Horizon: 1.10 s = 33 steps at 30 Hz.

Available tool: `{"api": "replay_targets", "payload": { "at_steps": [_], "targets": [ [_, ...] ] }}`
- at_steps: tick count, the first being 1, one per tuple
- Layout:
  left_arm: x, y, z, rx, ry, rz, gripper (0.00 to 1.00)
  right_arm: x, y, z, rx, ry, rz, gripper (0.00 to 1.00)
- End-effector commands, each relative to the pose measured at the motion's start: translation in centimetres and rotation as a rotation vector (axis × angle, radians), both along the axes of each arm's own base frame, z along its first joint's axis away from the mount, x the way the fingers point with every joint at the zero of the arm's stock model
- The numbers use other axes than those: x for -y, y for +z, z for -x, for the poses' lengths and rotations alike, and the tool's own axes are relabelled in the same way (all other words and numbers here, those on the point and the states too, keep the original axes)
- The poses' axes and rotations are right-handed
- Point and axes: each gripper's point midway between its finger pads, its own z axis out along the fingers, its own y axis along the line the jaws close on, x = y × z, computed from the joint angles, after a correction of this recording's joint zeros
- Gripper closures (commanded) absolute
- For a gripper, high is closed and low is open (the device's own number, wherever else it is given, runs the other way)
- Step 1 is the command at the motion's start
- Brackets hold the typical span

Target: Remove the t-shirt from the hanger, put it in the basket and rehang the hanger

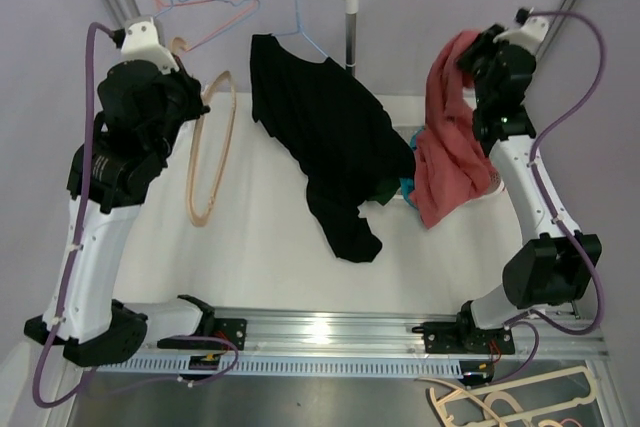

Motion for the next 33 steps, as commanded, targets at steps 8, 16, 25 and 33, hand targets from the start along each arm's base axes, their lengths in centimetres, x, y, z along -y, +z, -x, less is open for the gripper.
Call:
{"api": "replay_targets", "payload": {
  "at_steps": [8, 16, 25, 33],
  "targets": [
    [0.7, 6.6, -4.3, 0.090, -0.090, 0.005, 0.99, -1.6, -19.2, 7.8, -0.527, -0.049, -0.128, 1.00],
    [1.0, 7.1, -6.2, 0.152, -0.144, -0.024, 0.99, -7.1, -44.9, 12.6, -1.384, 0.077, 0.225, 1.00],
    [0.9, 5.9, -8.8, 0.174, -0.154, -0.070, 0.99, -5.8, -45.9, 12.6, -1.408, 0.028, 0.155, 1.00],
    [0.8, 8.1, -9.2, 0.271, -0.161, -0.129, 0.99, -1.7, -29.6, 10.0, -1.038, -0.095, 0.123, 0.98]
  ]
}}
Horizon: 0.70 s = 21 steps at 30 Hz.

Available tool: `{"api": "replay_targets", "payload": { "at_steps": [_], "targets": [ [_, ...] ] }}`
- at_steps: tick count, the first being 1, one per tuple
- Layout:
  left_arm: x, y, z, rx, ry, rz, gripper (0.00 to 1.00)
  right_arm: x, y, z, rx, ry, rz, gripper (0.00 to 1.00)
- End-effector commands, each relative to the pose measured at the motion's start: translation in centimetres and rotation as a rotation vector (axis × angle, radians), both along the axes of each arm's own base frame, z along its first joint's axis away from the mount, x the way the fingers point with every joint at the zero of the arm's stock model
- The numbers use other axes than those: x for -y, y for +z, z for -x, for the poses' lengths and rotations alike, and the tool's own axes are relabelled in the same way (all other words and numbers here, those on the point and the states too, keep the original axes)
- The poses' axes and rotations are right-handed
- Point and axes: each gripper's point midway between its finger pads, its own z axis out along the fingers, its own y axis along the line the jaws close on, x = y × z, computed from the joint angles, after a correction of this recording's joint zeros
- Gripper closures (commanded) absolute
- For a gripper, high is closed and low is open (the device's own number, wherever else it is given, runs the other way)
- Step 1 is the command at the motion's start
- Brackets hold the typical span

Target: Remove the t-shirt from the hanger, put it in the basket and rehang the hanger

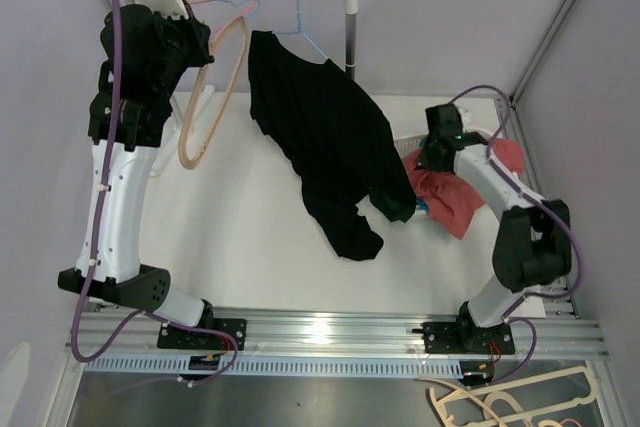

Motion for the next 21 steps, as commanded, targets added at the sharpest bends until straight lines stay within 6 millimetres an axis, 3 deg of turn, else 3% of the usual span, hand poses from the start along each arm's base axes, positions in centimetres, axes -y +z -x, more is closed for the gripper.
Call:
{"api": "replay_targets", "payload": {
  "at_steps": [1, 2, 5, 13, 19, 20, 21],
  "targets": [
    [-0.5, 4.1, 0.2, 0.152, -0.003, -0.032, 0.99, 2.5, 8.6, 0.1, 0.151, -0.040, 0.061, 0.97],
    [-0.5, 3.9, -0.2, 0.152, -0.002, -0.040, 0.99, 2.8, 9.6, 0.1, 0.156, -0.037, 0.075, 0.95],
    [-0.5, 4.5, -1.0, 0.181, 0.002, -0.068, 0.99, 3.0, 10.3, 0.3, 0.160, -0.032, 0.070, 0.95],
    [0.8, 3.4, -4.8, 0.162, -0.025, -0.087, 0.99, 3.5, 8.4, 1.3, 0.112, -0.042, 0.088, 0.93],
    [1.4, 2.4, -6.9, 0.165, -0.049, -0.140, 0.99, 4.0, 7.1, 1.8, 0.079, -0.059, 0.092, 0.82],
    [1.4, 2.7, -7.0, 0.170, -0.048, -0.139, 0.99, 4.0, 7.1, 1.9, 0.079, -0.057, 0.085, 0.73],
    [1.4, 2.4, -7.3, 0.165, -0.046, -0.140, 0.99, 4.0, 7.3, 1.9, 0.084, -0.061, 0.080, 0.52]
  ]
}}
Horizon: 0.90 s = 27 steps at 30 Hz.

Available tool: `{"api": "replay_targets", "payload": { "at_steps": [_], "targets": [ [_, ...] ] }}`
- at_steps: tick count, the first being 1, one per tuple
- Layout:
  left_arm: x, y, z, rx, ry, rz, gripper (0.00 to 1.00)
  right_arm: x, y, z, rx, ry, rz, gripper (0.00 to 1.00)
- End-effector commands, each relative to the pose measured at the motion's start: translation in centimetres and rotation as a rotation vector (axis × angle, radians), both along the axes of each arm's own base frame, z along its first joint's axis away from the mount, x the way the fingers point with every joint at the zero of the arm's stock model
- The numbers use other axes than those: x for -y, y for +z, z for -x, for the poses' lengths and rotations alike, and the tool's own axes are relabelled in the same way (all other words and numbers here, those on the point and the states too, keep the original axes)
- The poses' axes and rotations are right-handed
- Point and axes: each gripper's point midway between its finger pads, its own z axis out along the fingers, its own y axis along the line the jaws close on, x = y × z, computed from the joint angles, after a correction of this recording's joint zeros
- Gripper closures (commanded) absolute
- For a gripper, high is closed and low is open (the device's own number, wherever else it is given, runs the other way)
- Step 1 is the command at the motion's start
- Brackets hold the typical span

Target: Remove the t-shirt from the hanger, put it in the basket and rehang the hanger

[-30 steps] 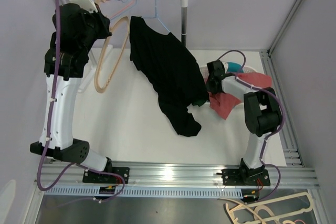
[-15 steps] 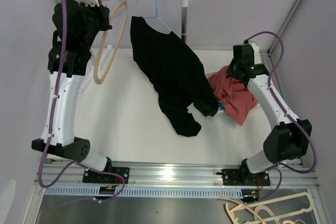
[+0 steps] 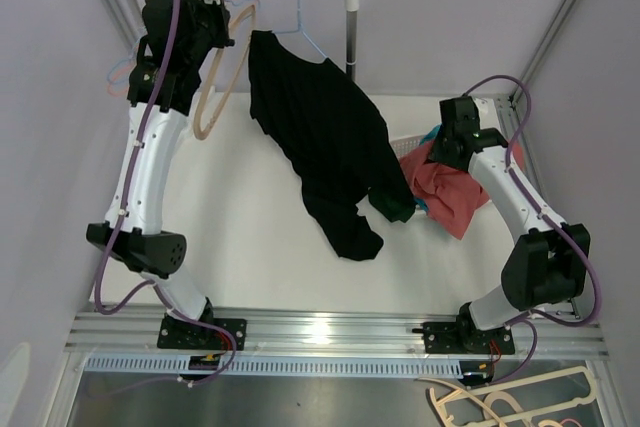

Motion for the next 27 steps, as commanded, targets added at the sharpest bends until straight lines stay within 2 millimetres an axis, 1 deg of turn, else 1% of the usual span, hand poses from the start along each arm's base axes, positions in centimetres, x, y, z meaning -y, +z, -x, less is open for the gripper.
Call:
{"api": "replay_targets", "payload": {
  "at_steps": [1, 2, 3, 4, 6, 7, 8, 9, 10, 11, 12, 13, 14, 15, 18, 19, 22, 24, 25, 26, 27],
  "targets": [
    [-0.4, 4.3, 0.3, 0.131, -0.012, -0.003, 0.99, 0.6, 0.4, 0.1, 0.011, -0.017, 0.004, 0.52],
    [-0.4, 3.9, -0.1, 0.126, -0.007, -0.004, 0.99, 0.6, 0.5, 0.2, 0.019, -0.016, 0.001, 0.32],
    [-0.4, 3.9, -0.1, 0.126, -0.004, -0.004, 0.99, 0.6, 0.6, 0.2, 0.022, -0.017, 0.002, 0.20],
    [-0.5, 3.8, -0.3, 0.126, 0.002, -0.005, 0.99, 0.6, 1.0, 0.4, 0.036, -0.015, -0.002, 0.16],
    [-0.8, 3.7, -0.4, 0.127, 0.022, -0.001, 0.99, 0.7, 1.2, 0.5, 0.047, -0.015, 0.000, 0.16],
    [-0.8, 4.0, -0.2, 0.132, 0.020, 0.003, 0.99, 0.8, 1.3, 0.6, 0.051, -0.013, 0.002, 0.15],
    [-0.9, 4.6, 0.5, 0.144, 0.017, 0.018, 0.99, 0.8, 1.4, 0.6, 0.050, -0.011, 0.005, 0.14],
    [-0.8, 4.0, 0.4, 0.137, 0.014, 0.024, 0.99, 0.9, 1.5, 0.6, 0.056, -0.015, 0.008, 0.13],
    [-0.8, 4.5, 0.9, 0.154, 0.013, 0.034, 0.99, 1.0, 1.5, 0.6, 0.055, -0.017, 0.011, 0.08],
    [-1.0, 5.0, 1.5, 0.171, 0.014, 0.049, 0.99, 1.0, 1.7, 0.6, 0.061, -0.020, 0.011, 0.07],
    [-1.3, 5.0, 2.2, 0.182, 0.026, 0.053, 0.99, 1.1, 1.9, 0.6, 0.066, -0.023, 0.009, 0.07],
    [-1.5, 5.2, 2.7, 0.192, 0.032, 0.056, 0.99, 1.0, 2.1, 0.5, 0.074, -0.023, 0.007, 0.07],
    [-1.5, 5.0, 3.0, 0.185, 0.037, 0.085, 0.99, 1.1, 2.5, 0.6, 0.083, -0.028, 0.002, 0.07],
    [-1.7, 5.8, 3.7, 0.206, 0.038, 0.086, 0.99, 1.1, 2.7, 0.6, 0.089, -0.026, -0.001, 0.07],
    [-2.0, 6.5, 3.9, 0.229, 0.046, 0.078, 0.99, 1.0, 4.0, 0.6, 0.121, -0.022, -0.010, 0.07],
    [-2.1, 7.2, 4.2, 0.246, 0.051, 0.081, 0.99, 1.0, 4.2, 0.6, 0.127, -0.022, -0.012, 0.07],
    [-2.4, 7.6, 4.3, 0.261, 0.065, 0.086, 0.99, 1.0, 4.8, 0.6, 0.143, -0.020, -0.017, 0.07],
    [-2.2, 7.9, 4.1, 0.277, 0.054, 0.089, 0.99, 1.0, 5.0, 0.7, 0.149, -0.020, -0.019, 0.07],
    [-2.1, 7.9, 3.8, 0.276, 0.052, 0.089, 0.99, 0.9, 5.1, 0.7, 0.151, -0.018, -0.021, 0.07],
    [-1.9, 7.5, 2.6, 0.265, 0.055, 0.086, 0.99, 0.8, 5.2, 0.7, 0.153, -0.012, -0.027, 0.07],
    [-2.1, 8.0, 2.3, 0.270, 0.063, 0.059, 0.99, 0.8, 5.3, 0.7, 0.155, -0.013, -0.029, 0.07]
  ]
}}
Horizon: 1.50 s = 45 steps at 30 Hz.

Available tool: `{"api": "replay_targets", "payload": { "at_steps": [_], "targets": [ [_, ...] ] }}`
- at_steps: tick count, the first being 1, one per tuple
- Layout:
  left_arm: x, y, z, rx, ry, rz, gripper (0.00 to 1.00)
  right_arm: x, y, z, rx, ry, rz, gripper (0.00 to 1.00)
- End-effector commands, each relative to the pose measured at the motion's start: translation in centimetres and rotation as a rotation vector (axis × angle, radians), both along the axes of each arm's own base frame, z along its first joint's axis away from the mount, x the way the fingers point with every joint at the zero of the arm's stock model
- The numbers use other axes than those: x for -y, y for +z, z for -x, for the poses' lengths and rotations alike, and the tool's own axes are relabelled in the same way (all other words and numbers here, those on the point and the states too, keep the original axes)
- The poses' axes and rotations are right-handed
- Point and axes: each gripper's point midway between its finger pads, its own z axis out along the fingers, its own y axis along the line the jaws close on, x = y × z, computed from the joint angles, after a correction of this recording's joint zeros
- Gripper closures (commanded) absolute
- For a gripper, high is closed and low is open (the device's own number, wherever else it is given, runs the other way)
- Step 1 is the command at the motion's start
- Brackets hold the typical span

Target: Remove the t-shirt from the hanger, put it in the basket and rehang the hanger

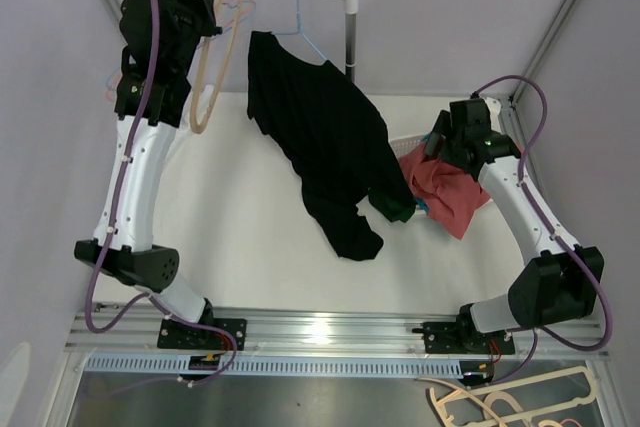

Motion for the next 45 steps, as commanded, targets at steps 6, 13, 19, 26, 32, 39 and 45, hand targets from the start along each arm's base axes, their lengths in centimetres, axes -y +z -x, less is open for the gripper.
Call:
{"api": "replay_targets", "payload": {
  "at_steps": [6, 13, 19, 26, 32, 39, 45],
  "targets": [
    [-0.3, 0.5, -5.4, 0.040, 0.051, -0.002, 0.99, -0.2, 4.9, 0.5, 0.148, 0.008, -0.047, 0.06],
    [0.2, -1.6, -6.7, -0.012, 0.040, 0.040, 0.99, 0.7, 6.8, 1.3, 0.197, -0.001, -0.033, 0.06],
    [-1.4, -0.4, -5.2, 0.005, 0.109, 0.037, 0.50, 0.8, 6.9, 1.4, 0.204, 0.002, -0.044, 0.05],
    [-3.7, 4.9, 0.0, 0.125, 0.279, 0.037, 0.02, 0.4, 7.0, 1.3, 0.212, 0.010, -0.062, 0.05],
    [-1.0, 6.8, 3.6, 0.157, 0.258, 0.069, 0.01, -0.5, 7.7, 1.3, 0.234, 0.060, -0.089, 0.05],
    [7.0, 3.9, 5.0, 0.059, 0.126, 0.098, 0.00, -4.9, 11.3, -0.6, 0.415, 0.266, -0.207, 0.09],
    [11.2, 1.9, 4.1, 0.008, 0.061, 0.148, 0.01, -11.4, 13.8, -2.2, 0.464, 0.439, -0.233, 0.13]
  ]
}}
